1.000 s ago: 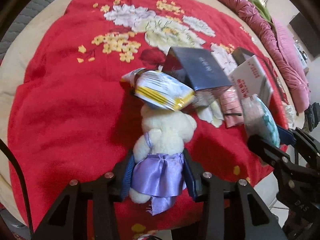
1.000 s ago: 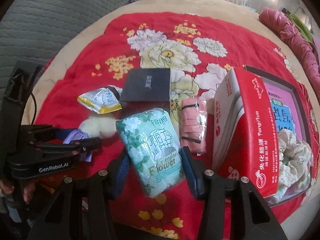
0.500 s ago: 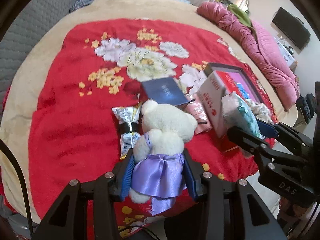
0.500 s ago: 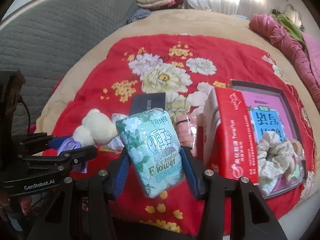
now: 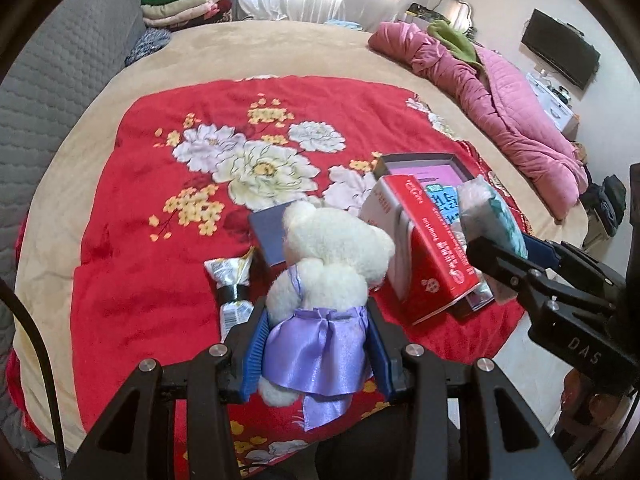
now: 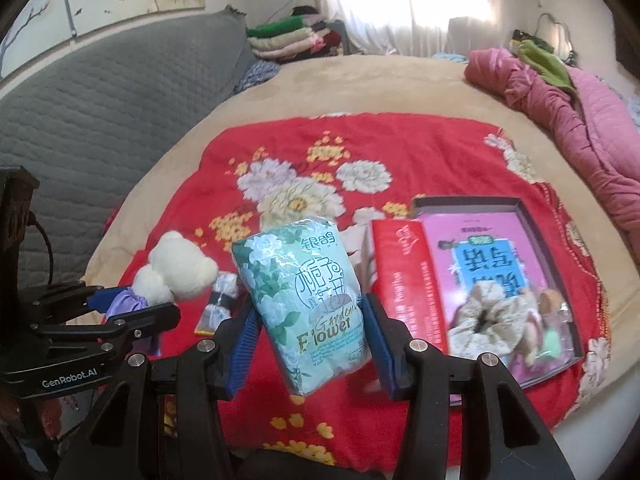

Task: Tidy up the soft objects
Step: 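Carry the plush bear and floral tissue pack over the pink book box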

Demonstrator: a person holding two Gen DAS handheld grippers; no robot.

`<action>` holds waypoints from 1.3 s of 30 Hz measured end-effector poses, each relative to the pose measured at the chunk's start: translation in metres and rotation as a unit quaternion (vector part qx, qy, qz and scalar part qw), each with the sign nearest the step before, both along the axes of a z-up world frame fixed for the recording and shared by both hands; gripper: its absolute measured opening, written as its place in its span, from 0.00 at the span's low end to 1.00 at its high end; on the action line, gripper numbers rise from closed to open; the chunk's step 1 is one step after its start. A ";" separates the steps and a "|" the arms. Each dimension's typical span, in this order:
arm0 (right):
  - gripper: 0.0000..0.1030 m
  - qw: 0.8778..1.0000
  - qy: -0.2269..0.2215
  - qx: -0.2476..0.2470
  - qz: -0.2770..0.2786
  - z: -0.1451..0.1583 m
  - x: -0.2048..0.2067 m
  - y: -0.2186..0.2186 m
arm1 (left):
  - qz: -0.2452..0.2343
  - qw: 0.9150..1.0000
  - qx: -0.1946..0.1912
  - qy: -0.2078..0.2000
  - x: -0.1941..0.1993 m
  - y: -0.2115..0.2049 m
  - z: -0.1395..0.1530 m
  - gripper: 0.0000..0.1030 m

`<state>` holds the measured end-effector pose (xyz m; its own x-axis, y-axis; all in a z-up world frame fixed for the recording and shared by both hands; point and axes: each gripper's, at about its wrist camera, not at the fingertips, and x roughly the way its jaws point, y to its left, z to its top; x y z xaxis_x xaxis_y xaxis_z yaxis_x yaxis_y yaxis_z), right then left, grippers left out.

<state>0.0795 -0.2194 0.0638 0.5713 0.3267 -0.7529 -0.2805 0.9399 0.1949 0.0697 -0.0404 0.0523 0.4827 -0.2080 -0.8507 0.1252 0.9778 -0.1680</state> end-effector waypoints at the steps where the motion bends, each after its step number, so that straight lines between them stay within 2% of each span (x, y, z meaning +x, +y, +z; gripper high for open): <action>1: 0.50 1.000 -0.003 0.001 -0.005 0.002 0.000 -0.005 | -0.002 1.000 -0.001 -0.002 0.000 -0.003 0.002 0.43; 11: 0.50 0.996 -0.039 0.010 -0.080 0.040 0.000 -0.083 | -0.043 0.999 -0.002 -0.022 0.019 -0.055 0.028 0.43; 16: 0.50 0.990 -0.047 0.019 -0.130 0.051 0.003 -0.133 | -0.079 0.996 -0.001 -0.031 0.034 -0.095 0.037 0.43; 21: 0.50 0.986 -0.044 0.017 -0.162 0.055 0.008 -0.175 | -0.115 0.993 0.004 -0.024 0.054 -0.139 0.035 0.43; 30: 0.50 0.982 -0.030 0.005 -0.187 0.054 0.021 -0.221 | -0.155 0.988 0.012 0.009 0.086 -0.206 0.009 0.43; 35: 0.50 0.981 -0.009 0.007 -0.193 0.039 0.035 -0.235 | -0.153 0.988 0.011 0.032 0.101 -0.223 -0.012 0.43; 39: 0.50 0.980 0.008 0.008 -0.196 0.023 0.043 -0.241 | -0.143 0.988 0.027 0.046 0.112 -0.230 -0.031 0.44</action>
<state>0.1227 -0.4599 0.0872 0.6439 0.0959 -0.7590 0.1053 0.9716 0.2121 0.1821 -0.2703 0.0218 0.3314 -0.2771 -0.9019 0.3846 0.9126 -0.1391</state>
